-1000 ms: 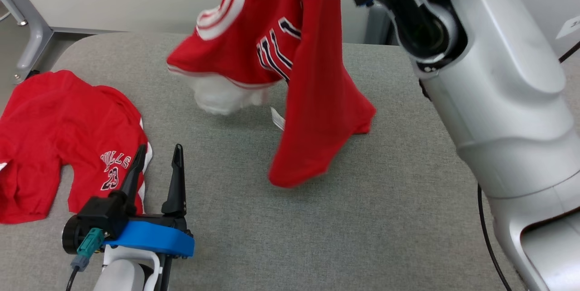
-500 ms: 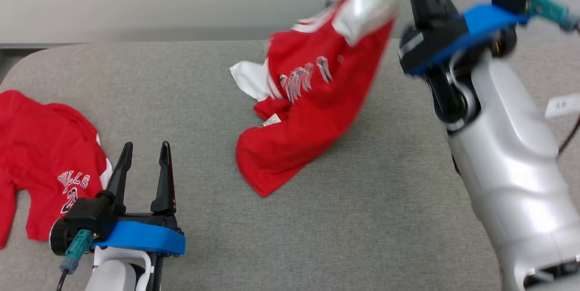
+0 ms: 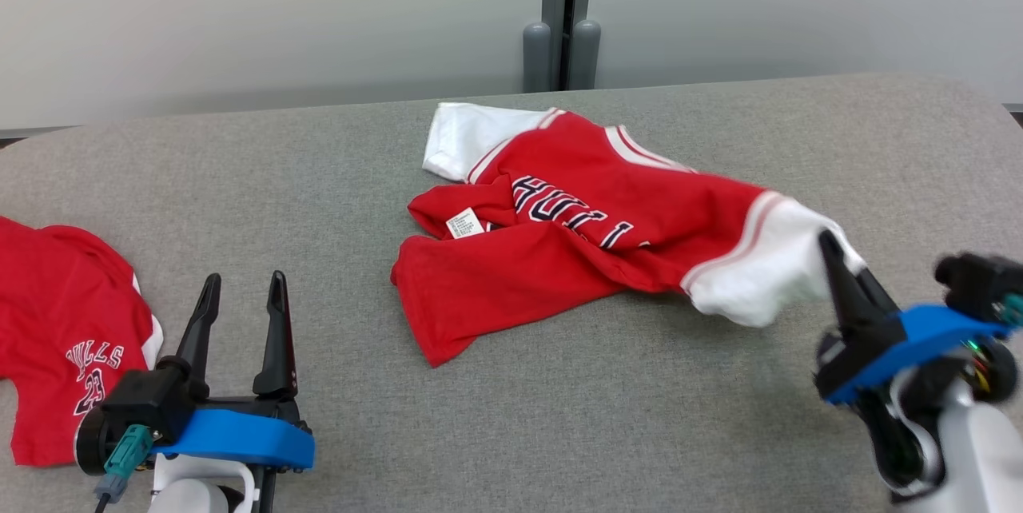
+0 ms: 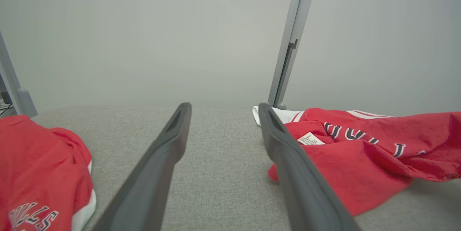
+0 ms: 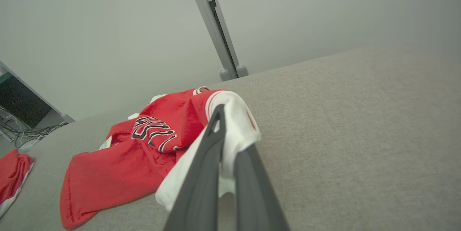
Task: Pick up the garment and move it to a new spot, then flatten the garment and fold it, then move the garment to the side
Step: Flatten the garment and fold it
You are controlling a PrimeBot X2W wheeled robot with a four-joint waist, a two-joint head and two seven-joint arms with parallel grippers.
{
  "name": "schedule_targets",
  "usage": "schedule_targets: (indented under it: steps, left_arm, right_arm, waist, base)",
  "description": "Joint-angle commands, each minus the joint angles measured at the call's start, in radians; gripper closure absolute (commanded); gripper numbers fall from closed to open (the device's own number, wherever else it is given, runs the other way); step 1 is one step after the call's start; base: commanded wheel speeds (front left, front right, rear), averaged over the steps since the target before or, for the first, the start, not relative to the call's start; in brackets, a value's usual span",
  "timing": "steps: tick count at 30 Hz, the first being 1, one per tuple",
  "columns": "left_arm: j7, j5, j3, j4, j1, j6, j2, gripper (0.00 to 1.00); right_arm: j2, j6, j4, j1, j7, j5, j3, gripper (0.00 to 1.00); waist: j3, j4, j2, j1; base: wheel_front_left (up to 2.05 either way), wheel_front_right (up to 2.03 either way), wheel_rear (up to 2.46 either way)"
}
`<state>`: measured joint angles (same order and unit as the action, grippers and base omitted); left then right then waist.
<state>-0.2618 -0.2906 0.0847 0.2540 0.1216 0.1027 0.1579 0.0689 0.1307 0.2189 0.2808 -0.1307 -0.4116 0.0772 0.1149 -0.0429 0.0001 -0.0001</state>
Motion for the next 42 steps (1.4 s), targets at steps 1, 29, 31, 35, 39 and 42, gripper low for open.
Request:
schedule_targets:
  steps: [1, 29, 31, 35, 39, 42]
  left_arm:
    - [-0.005, -0.001, 0.0, -0.003, -0.007, -0.001, 0.006, 0.0]
    - [-0.005, 0.006, 0.005, 0.013, -0.019, 0.009, 0.001, 0.0]
    - [-0.005, 0.01, 0.005, 0.015, -0.021, 0.009, 0.002, 0.0]
    - [-0.005, 0.011, 0.004, 0.019, -0.03, 0.008, 0.0, 0.0]
    - [-0.005, 0.012, 0.004, 0.024, -0.031, 0.009, 0.001, 0.0]
    - [-0.003, 0.011, 0.011, 0.041, -0.025, 0.01, 0.003, 0.0]
  right_arm:
    - [-0.008, 0.0, -0.041, -0.054, -0.03, 0.046, 0.042, 1.0]
    - [-0.018, 0.0, -0.078, -0.212, 0.245, 0.379, 0.081, 0.0]
    - [-0.018, 0.0, -0.076, -0.216, 0.282, 0.363, 0.064, 0.0]
    - [-0.018, 0.0, -0.064, -0.227, 0.308, 0.353, 0.043, 0.0]
    - [-0.018, 0.0, -0.062, -0.223, 0.305, 0.345, 0.038, 0.0]
    - [-0.018, 0.0, -0.064, -0.221, 0.301, 0.34, 0.034, 0.0]
  waist:
    - [0.002, -0.002, -0.0001, 0.0001]
    - [-0.032, 0.017, -0.0001, 0.0001]
    - [-0.034, 0.018, -0.0001, 0.0001]
    - [-0.038, 0.017, -0.0001, 0.0001]
    - [-0.037, 0.014, -0.0001, 0.0001]
    - [-0.034, 0.01, -0.0001, 0.0001]
  base:
    - [0.0, 0.0, 0.0]
    - [0.0, 0.0, 0.0]
    - [0.0, 0.0, 0.0]
    - [0.0, 0.0, 0.0]
    - [0.0, 0.0, 0.0]
    - [0.0, 0.0, 0.0]
